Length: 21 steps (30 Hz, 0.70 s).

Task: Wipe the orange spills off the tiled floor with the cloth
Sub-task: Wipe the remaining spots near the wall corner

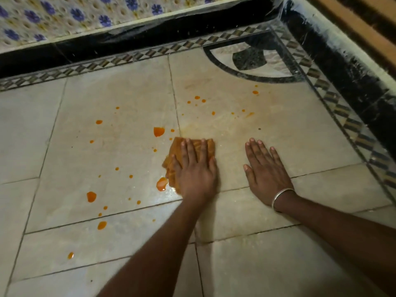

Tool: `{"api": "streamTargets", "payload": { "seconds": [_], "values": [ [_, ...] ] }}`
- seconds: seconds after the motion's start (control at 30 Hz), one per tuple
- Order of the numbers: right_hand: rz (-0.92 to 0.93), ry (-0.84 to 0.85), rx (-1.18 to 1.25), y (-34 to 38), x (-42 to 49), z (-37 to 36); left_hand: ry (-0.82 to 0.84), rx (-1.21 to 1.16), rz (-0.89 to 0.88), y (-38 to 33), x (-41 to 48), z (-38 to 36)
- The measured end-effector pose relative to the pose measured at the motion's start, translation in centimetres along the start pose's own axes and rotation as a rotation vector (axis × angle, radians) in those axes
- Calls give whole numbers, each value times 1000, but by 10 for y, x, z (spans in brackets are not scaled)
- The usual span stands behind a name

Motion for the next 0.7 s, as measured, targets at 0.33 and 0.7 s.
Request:
{"api": "streamTargets", "payload": {
  "seconds": [0.33, 0.7],
  "values": [
    [4, 6, 9, -2, 0, 2, -20, 73, -50, -31, -40, 27],
    [1, 64, 25, 0, -1, 5, 55, -636, 277, -12, -51, 123]
  ]
}}
Point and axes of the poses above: each hand's wrist, its own x-axis towards the middle knuckle, its own z-axis out of the back of the hand, y = z × x, the point moved 1 cm from there along x, towards the middle knuckle, and after that the axes turned 5 degrees about -y, right-handed, at the moved point
